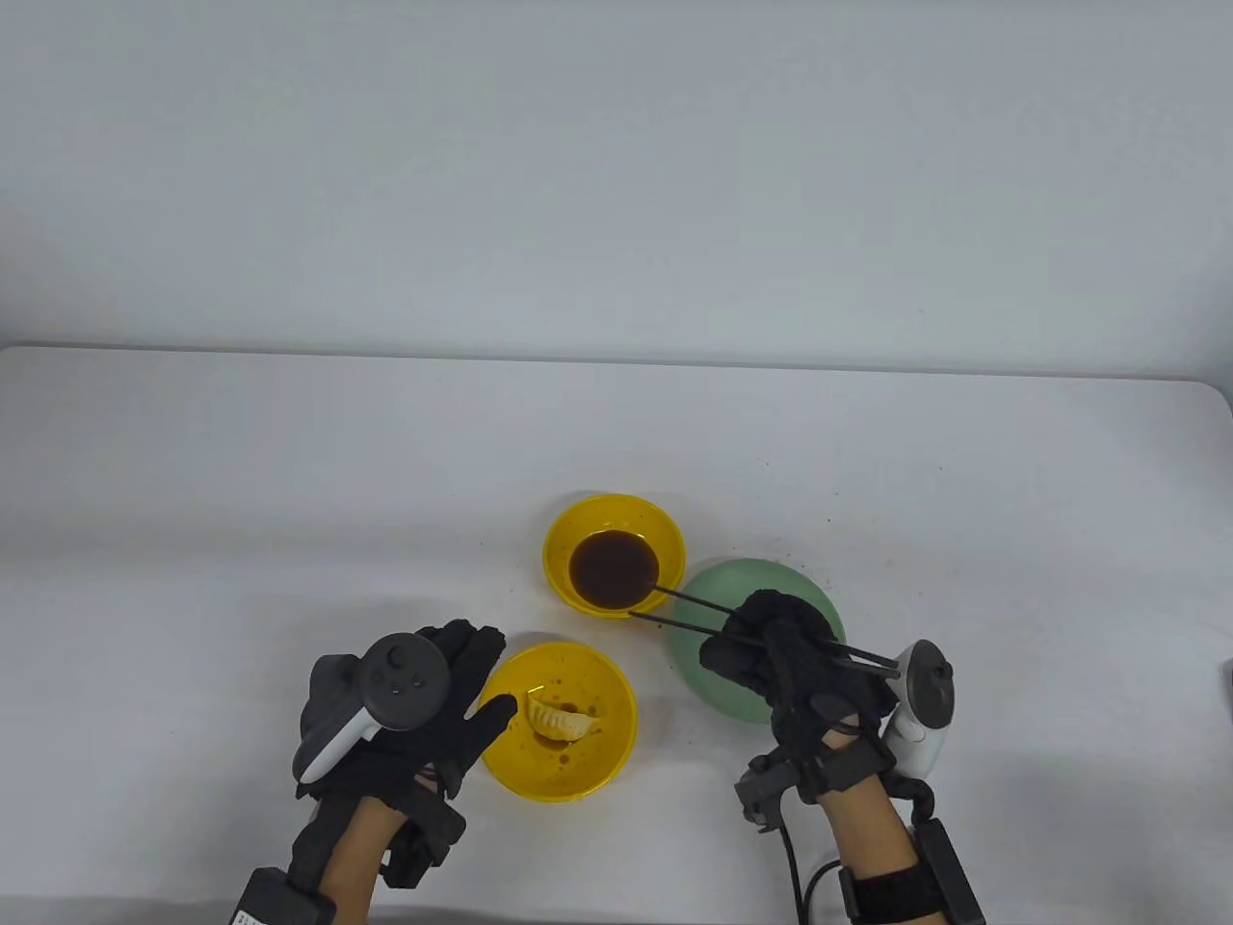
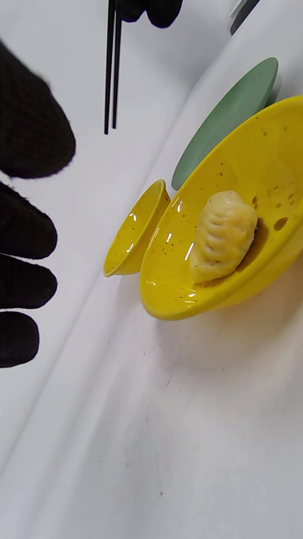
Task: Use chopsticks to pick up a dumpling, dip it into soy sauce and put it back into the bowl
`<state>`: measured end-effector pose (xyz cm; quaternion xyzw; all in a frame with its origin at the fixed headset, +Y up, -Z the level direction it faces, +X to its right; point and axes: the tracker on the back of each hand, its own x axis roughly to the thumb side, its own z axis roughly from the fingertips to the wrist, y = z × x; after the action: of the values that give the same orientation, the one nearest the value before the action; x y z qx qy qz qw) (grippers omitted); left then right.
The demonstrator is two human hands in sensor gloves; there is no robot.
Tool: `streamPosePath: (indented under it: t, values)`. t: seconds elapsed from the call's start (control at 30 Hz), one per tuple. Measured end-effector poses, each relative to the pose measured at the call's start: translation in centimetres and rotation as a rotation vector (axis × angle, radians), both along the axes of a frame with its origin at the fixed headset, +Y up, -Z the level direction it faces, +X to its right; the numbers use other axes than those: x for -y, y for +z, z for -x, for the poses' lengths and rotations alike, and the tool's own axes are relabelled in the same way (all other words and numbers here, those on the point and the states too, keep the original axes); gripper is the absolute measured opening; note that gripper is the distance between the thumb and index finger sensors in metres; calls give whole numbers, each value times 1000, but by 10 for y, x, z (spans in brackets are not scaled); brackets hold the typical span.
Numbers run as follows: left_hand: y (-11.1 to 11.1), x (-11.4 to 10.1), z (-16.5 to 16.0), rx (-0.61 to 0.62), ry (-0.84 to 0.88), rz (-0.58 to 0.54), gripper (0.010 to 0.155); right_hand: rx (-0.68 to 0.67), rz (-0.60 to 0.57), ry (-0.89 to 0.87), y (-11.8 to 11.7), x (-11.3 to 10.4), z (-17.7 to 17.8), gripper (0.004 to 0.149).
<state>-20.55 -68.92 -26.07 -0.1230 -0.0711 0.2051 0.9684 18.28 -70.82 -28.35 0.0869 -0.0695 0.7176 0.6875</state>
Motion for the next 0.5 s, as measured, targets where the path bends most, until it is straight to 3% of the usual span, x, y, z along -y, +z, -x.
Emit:
streamPosePath:
  t: [0.1, 0.27, 0.5]
  values:
    - [0, 1, -1, 6, -9, 2, 76, 121, -143, 327, 0, -7, -3, 43]
    - [0, 1, -1, 4, -7, 1, 76, 168, -260, 774, -11, -6, 1, 44]
    - [-1, 2, -2, 5, -13, 3, 76, 74, -314, 1351, -29, 19, 43, 47]
